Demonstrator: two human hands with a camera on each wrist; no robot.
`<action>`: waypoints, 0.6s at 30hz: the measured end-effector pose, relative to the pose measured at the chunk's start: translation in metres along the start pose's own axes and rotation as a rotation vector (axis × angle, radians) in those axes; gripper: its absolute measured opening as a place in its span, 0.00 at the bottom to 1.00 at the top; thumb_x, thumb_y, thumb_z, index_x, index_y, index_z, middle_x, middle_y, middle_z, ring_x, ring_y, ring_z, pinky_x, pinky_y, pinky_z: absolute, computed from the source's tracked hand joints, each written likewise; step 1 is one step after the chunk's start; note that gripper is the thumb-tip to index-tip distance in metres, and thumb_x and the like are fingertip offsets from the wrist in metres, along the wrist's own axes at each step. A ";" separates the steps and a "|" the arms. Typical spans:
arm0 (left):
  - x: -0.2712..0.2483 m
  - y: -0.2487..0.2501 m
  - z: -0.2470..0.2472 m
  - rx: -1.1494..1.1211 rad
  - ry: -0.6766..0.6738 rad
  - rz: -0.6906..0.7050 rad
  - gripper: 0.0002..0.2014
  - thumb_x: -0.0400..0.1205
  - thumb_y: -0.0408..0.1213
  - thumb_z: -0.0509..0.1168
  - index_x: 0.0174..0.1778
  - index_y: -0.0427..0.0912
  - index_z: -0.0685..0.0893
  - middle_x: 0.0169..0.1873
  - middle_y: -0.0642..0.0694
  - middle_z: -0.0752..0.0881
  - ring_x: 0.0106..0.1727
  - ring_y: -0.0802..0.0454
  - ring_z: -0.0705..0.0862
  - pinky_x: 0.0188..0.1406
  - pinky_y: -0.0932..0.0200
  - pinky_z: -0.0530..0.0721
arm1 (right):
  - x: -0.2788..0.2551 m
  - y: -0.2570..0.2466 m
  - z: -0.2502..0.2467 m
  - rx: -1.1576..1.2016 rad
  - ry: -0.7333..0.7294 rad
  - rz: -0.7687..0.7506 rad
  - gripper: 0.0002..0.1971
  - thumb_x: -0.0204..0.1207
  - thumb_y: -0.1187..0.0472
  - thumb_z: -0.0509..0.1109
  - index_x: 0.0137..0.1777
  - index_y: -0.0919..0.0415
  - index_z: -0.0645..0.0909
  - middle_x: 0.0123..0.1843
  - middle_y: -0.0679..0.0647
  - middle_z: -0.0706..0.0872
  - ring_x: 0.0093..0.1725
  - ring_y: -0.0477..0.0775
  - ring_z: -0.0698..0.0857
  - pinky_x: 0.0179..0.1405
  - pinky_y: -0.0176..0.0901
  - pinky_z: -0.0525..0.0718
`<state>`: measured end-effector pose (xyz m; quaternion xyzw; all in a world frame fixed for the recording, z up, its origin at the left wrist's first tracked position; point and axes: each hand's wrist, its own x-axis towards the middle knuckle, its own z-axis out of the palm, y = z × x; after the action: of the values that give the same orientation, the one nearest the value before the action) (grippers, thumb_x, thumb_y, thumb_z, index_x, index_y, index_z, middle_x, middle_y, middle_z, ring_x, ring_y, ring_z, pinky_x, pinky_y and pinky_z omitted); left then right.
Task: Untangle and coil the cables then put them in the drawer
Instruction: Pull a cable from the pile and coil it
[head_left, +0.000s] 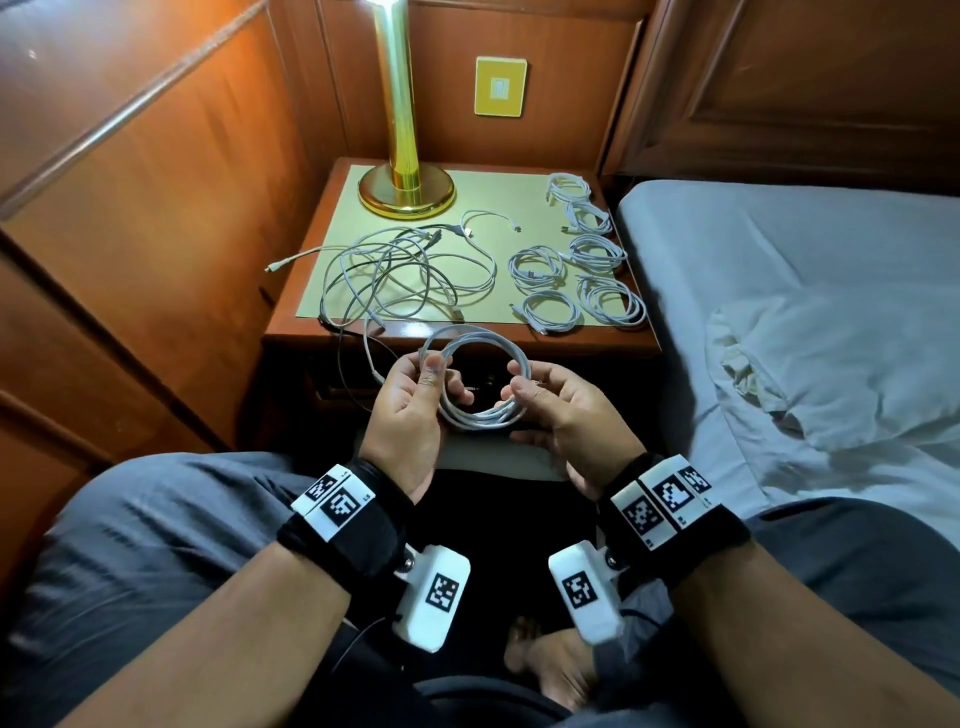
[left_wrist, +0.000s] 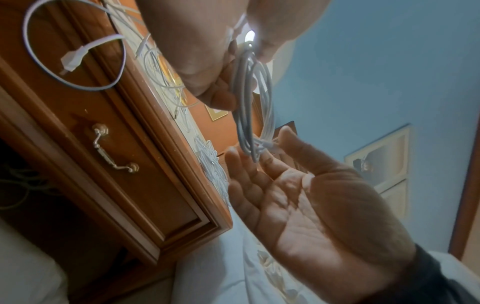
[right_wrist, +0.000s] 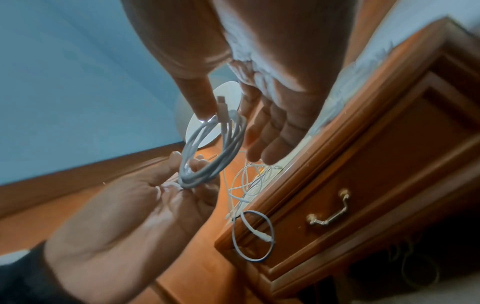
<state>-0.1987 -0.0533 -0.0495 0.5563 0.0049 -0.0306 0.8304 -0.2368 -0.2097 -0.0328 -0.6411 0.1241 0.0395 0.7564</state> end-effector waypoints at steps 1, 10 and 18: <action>0.001 0.000 -0.002 0.032 -0.009 0.018 0.10 0.89 0.43 0.62 0.53 0.38 0.79 0.33 0.48 0.82 0.34 0.55 0.82 0.46 0.57 0.81 | 0.001 0.001 -0.002 -0.091 0.019 -0.027 0.07 0.83 0.57 0.70 0.59 0.55 0.83 0.44 0.53 0.88 0.47 0.49 0.87 0.43 0.45 0.84; 0.003 0.011 -0.009 0.098 -0.078 -0.060 0.11 0.92 0.38 0.55 0.57 0.39 0.83 0.38 0.45 0.86 0.35 0.53 0.84 0.30 0.60 0.81 | 0.005 -0.006 -0.015 -0.136 0.040 -0.076 0.09 0.81 0.60 0.72 0.60 0.57 0.84 0.41 0.55 0.90 0.40 0.48 0.89 0.33 0.40 0.84; 0.006 0.016 -0.011 -0.039 -0.057 -0.122 0.10 0.91 0.33 0.56 0.47 0.40 0.80 0.37 0.44 0.86 0.35 0.51 0.84 0.30 0.58 0.83 | 0.010 -0.001 -0.019 -0.189 0.153 -0.220 0.09 0.80 0.59 0.74 0.52 0.56 0.76 0.50 0.70 0.88 0.43 0.57 0.88 0.32 0.43 0.85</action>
<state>-0.1914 -0.0379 -0.0394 0.5375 0.0155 -0.0968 0.8375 -0.2297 -0.2293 -0.0370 -0.7203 0.1062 -0.0808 0.6807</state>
